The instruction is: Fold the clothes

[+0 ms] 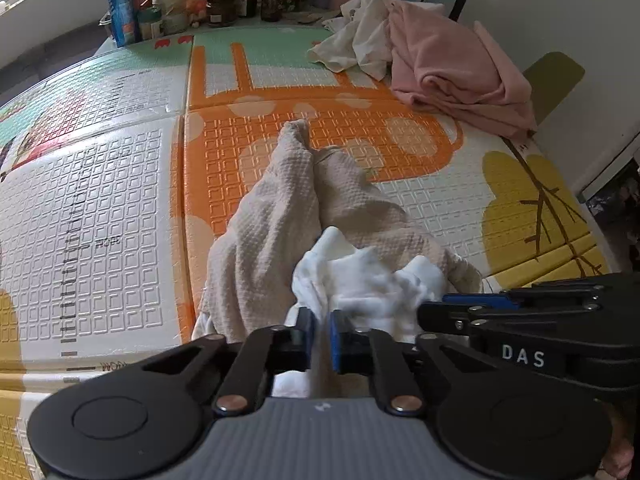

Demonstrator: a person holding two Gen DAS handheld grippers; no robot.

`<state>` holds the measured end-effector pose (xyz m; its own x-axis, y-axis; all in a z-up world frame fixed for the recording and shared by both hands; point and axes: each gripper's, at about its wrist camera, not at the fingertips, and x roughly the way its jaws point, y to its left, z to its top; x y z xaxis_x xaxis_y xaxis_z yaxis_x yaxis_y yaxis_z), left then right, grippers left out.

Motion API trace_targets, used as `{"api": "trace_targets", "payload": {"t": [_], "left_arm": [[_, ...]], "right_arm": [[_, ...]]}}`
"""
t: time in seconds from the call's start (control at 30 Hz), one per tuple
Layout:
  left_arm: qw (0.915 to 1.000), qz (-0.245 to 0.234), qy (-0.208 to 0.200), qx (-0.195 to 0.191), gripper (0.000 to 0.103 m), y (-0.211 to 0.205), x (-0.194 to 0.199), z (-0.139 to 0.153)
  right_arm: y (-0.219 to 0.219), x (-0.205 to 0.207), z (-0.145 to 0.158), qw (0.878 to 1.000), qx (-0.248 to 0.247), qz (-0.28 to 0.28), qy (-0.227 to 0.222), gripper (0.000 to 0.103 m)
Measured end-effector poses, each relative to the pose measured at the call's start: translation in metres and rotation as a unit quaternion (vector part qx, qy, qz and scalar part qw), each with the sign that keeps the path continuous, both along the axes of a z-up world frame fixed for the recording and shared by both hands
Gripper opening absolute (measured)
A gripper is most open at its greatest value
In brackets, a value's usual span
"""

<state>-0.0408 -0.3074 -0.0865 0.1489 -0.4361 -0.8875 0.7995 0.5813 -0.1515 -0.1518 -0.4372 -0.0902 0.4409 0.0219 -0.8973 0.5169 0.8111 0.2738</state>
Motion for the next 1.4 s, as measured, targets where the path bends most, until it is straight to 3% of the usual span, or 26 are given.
{"api": "trace_targets", "payload": {"t": [0.73, 1.0, 1.4], "left_arm": [[0.9988, -0.044, -0.023, -0.001, 0.003, 0.041, -0.030, 0.057], [0.9974, -0.068, -0.021, 0.007, 0.004, 0.066, -0.050, 0.067], [0.9951, -0.088, -0.016, 0.041, 0.004, 0.101, -0.084, 0.066]], "right_arm": [[0.032, -0.041, 0.057, 0.999, -0.005, 0.038, -0.016, 0.008], [0.053, -0.063, 0.079, 0.998, -0.008, 0.065, -0.017, 0.008], [0.076, -0.109, 0.090, 0.997, -0.029, 0.076, 0.018, 0.008]]}}
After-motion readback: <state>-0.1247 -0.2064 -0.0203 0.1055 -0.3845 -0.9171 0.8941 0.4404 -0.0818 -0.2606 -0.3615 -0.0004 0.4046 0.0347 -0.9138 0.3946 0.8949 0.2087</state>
